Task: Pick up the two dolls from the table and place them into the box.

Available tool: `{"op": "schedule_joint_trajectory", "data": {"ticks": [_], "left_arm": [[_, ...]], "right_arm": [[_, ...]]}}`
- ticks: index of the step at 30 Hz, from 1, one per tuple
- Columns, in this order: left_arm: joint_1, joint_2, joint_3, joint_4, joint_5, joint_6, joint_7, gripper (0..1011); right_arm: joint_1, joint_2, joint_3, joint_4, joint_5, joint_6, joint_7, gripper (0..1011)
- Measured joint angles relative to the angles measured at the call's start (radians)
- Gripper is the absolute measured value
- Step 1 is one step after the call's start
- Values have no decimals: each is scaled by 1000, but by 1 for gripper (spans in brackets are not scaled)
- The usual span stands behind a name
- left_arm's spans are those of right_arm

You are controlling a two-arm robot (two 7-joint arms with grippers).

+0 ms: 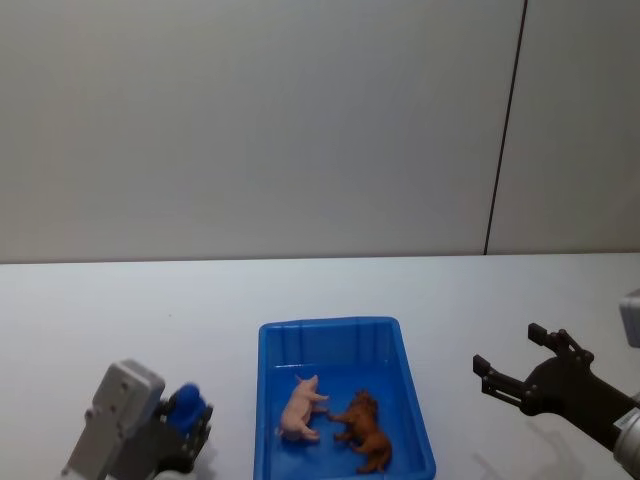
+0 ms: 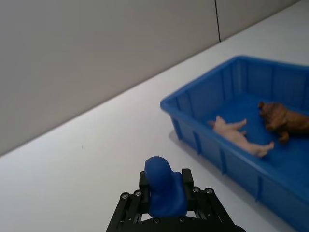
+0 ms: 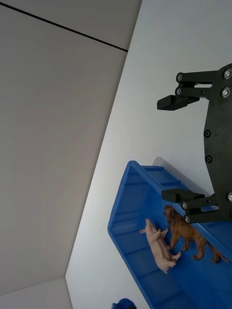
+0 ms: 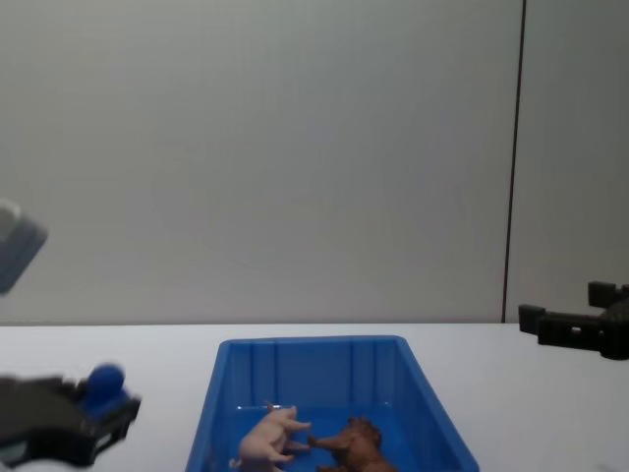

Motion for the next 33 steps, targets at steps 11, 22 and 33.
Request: {"op": "schedule_joint_trajectory", "data": {"ticks": [11,22,33], "left_arm": [[-88,-56,6,-23,71,-27,-76,329],[-179,-152,50,12,120,-66,-180,580],[-225,-209,78,51,125,-103,-248,927]], "right_arm": [[0,0,0,0,0,0,0,1001],[0,0,0,0,0,0,0,1001],[0,0,0,0,0,0,0,1001]]}}
